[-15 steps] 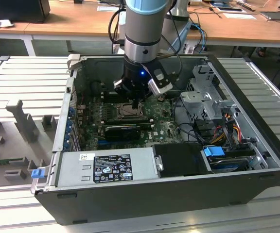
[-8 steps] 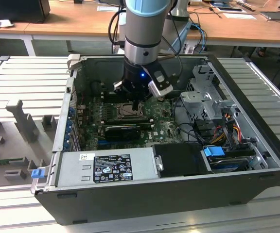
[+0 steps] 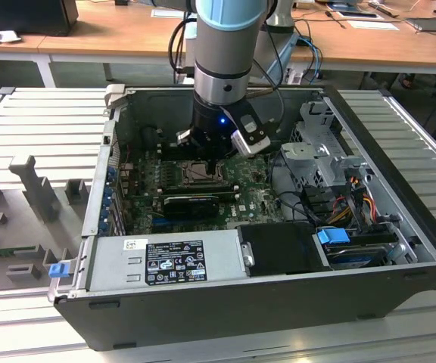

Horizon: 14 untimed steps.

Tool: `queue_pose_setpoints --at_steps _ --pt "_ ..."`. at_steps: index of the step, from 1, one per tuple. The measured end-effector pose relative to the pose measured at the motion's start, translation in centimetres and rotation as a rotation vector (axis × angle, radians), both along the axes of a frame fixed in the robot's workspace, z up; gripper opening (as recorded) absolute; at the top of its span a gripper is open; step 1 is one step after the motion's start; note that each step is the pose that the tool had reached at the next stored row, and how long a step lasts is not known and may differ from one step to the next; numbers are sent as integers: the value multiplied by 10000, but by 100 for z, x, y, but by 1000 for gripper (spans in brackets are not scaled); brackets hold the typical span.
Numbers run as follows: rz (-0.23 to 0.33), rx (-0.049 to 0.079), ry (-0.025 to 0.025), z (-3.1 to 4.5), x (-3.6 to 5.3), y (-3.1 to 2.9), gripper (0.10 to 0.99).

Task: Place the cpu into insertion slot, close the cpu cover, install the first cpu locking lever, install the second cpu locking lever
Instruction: 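Install the second cpu locking lever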

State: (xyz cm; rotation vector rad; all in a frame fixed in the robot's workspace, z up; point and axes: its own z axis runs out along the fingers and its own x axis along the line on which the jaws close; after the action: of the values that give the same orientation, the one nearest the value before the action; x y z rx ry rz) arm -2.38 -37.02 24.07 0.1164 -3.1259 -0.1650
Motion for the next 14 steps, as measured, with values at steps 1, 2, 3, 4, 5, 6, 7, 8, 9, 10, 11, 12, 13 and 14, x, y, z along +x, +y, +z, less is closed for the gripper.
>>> queue_pose_setpoints --at_steps 1,2,3,4,5,6,7,8,9,10,11,12,13,14 --pt "15 41 0 -7 -1 -10 106" --pt "28 63 -1 -13 -2 -17 106" --pt "42 74 -1 -22 -6 -28 106" --pt "53 76 0 -25 -11 -37 106" --pt "57 80 0 -26 -20 -40 106" --pt "59 87 0 -26 -33 -42 106" --pt "61 106 0 -26 -50 -44 106" --pt "62 124 0 -26 -62 -46 106" --pt "63 155 0 -26 -79 -49 106" --pt "64 182 0 -26 -96 -54 106" --pt "66 200 0 -26 -112 -57 106" --pt "67 211 0 -27 -124 -58 106" --pt "68 222 0 -27 -135 -59 106" --pt "71 243 -1 -29 -145 -62 106"
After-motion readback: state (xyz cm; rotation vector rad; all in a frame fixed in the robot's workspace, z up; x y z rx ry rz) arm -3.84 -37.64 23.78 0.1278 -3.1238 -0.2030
